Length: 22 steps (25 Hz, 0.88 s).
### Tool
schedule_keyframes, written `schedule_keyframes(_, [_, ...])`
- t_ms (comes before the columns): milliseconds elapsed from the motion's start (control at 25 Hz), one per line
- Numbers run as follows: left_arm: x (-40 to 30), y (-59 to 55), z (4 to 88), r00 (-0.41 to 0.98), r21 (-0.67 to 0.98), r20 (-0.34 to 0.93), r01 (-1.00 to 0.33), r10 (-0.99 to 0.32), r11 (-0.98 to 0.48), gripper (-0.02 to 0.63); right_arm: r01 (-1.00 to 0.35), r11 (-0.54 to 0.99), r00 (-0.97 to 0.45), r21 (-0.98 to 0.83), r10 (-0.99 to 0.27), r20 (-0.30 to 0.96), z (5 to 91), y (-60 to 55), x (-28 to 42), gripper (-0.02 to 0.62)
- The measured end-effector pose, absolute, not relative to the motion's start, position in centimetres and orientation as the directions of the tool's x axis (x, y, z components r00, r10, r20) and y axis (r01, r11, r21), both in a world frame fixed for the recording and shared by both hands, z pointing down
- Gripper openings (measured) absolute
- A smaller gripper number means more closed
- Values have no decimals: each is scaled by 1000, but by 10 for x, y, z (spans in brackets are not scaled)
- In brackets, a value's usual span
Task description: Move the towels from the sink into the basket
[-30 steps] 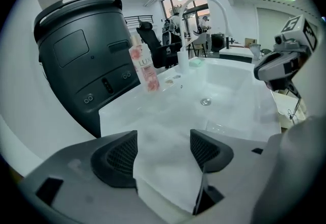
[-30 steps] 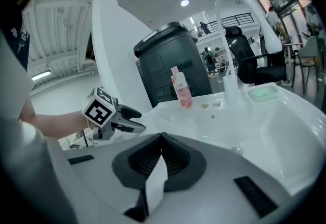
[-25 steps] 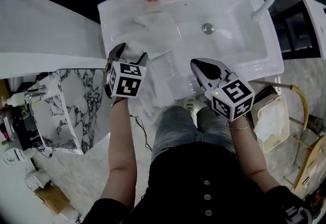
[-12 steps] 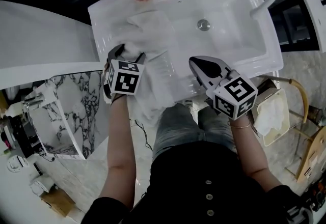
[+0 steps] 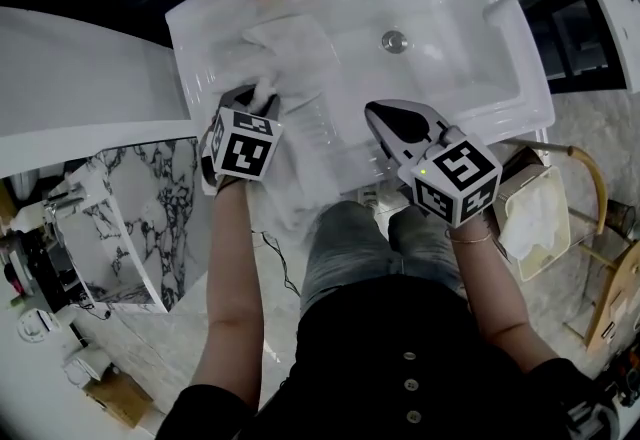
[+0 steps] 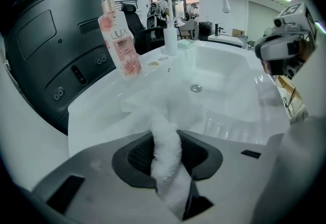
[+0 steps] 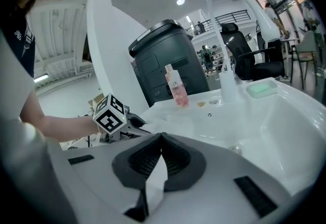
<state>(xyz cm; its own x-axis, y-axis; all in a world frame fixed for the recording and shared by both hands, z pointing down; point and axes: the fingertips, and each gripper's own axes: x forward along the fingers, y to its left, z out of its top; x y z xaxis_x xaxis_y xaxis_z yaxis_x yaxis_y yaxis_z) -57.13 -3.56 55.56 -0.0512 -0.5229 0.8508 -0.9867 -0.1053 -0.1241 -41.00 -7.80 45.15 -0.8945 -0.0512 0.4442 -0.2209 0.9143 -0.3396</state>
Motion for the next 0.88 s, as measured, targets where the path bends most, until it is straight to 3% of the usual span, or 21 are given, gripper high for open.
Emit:
schedule_keyframes(400, [-537, -57, 496, 39, -26, 699, -996, -714, -80, 104, -270, 909, -896, -318, -116, 428, 440, -84, -385, 2])
schedule_keyframes(880, [-443, -90, 420, 203, -1, 539, -970, -818, -242, 95, -418, 868, -879, -269, -310, 363, 406, -104, -308, 2])
